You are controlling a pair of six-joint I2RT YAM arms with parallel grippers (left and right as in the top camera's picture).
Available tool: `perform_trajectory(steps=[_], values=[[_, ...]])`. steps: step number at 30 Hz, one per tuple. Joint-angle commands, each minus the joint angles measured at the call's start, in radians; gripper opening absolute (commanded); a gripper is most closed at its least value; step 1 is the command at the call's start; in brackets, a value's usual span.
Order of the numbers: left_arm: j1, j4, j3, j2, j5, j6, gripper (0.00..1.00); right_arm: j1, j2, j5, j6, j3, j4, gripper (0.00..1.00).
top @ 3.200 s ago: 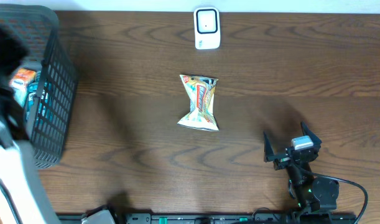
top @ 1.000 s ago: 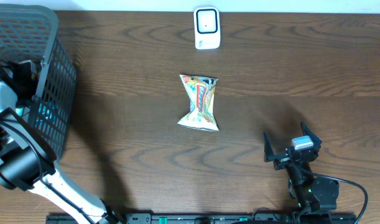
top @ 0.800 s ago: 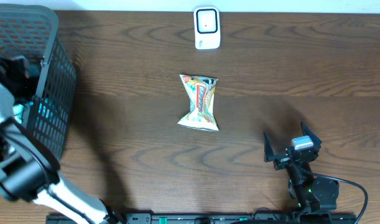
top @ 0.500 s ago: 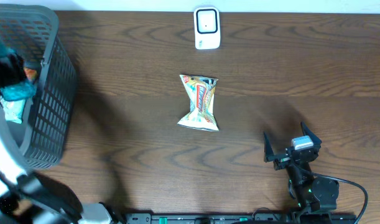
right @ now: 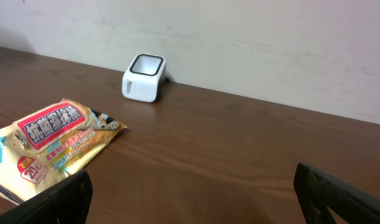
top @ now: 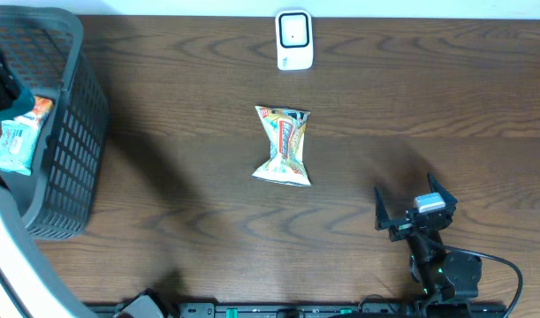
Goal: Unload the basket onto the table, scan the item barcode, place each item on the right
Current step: 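Reach into the basket and grasp the blue Listerine bottle cap, then carry the Listerine bottle beside the yellow pack and release it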
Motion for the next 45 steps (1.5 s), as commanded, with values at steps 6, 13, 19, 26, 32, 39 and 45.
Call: perform_trajectory(steps=[6,13,19,26,32,39,45], values=[[-0.145,-0.018,0.023,-0.157,0.315,-0.035,0.54,0.005,-0.005,-0.003,-0.004,-0.001,-0.004,0.99],[-0.377,-0.232,0.008,-0.150,0.318,-0.029,0.51,0.005,-0.005,-0.003,-0.004,-0.001,-0.004,0.99],[-0.604,-0.282,-0.044,-0.093,0.312,-0.023,0.48,0.005,-0.005,-0.003,-0.004,-0.001,-0.004,0.99],[-0.868,-0.275,-0.057,0.058,0.220,-0.023,0.48,0.005,-0.005,-0.003,-0.004,-0.001,-0.004,0.99],[-1.065,-0.221,-0.057,0.248,0.220,-0.024,0.47,0.005,-0.005,-0.003,-0.004,-0.001,-0.004,0.99],[-1.249,-0.072,-0.057,0.464,0.217,-0.047,0.48,0.005,-0.005,-0.003,-0.004,-0.001,-0.004,0.99],[-1.332,0.044,-0.057,0.623,0.042,-0.119,0.48,0.005,-0.005,-0.003,-0.004,-0.001,-0.004,0.99]])
